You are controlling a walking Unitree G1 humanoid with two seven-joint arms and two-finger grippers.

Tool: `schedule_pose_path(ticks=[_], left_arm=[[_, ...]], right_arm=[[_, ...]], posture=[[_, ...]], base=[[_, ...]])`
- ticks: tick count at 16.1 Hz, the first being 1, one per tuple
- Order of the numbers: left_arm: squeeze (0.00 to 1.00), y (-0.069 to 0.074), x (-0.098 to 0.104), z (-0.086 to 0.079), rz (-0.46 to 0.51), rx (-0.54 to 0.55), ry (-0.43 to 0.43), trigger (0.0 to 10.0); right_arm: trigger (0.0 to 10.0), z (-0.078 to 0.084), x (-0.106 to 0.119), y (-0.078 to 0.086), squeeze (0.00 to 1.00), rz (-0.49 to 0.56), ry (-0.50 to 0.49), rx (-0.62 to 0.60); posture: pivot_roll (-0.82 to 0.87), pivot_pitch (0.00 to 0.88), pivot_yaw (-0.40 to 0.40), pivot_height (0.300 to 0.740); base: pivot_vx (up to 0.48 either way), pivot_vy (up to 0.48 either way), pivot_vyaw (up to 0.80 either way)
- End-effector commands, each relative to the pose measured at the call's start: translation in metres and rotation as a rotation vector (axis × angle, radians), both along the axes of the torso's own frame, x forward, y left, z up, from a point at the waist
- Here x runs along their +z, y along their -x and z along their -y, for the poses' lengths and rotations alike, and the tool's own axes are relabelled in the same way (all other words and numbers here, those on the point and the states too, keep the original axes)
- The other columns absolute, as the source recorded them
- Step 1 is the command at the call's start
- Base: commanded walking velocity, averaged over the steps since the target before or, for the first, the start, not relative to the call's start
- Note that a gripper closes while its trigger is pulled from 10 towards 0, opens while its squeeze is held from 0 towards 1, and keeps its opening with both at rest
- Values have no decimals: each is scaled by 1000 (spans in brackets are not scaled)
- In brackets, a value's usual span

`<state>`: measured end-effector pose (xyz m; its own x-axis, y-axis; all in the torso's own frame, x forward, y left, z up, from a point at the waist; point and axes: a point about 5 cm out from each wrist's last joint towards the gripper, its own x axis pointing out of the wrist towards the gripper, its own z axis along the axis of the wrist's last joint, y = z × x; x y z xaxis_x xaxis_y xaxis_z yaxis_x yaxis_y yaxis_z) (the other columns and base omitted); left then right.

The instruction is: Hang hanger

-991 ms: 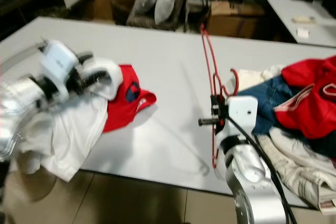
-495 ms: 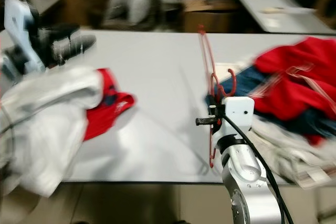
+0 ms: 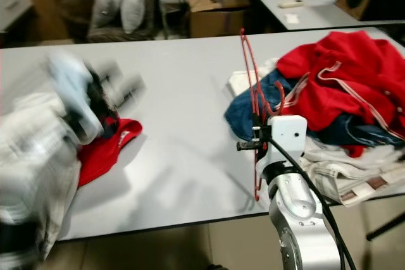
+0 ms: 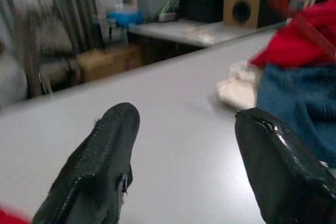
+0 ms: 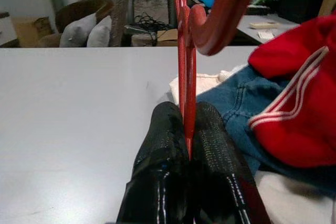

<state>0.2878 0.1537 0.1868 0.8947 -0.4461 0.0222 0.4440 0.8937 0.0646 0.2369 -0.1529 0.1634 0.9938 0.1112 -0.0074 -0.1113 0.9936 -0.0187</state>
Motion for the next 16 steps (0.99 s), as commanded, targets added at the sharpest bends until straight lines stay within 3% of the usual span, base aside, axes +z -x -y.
schedule_pose_path(ticks=[1,3,6,13,16], left_arm=[[0,6,0,2,12,52,-11,10000],[0,16,-18,1,-18,167,17,10000],[0,27,-20,0,-5,231,14,10000],[0,20,-8,4,57,225,-21,10000],[0,12,-6,11,43,184,8,10000]], right_arm=[[10000,-7,10,0,0,36,26,61],[10000,-16,15,2,0,45,67,155],[10000,-22,25,5,0,85,76,232],[10000,-10,35,6,0,149,47,171],[10000,-3,23,6,0,74,7,86]], posture=[[78,0,29,740],[76,0,16,740],[78,0,-8,740],[68,0,-4,740],[63,0,8,740]], base=[[0,-461,0],[0,-459,0],[0,-455,0],[0,-379,0],[0,102,-179]])
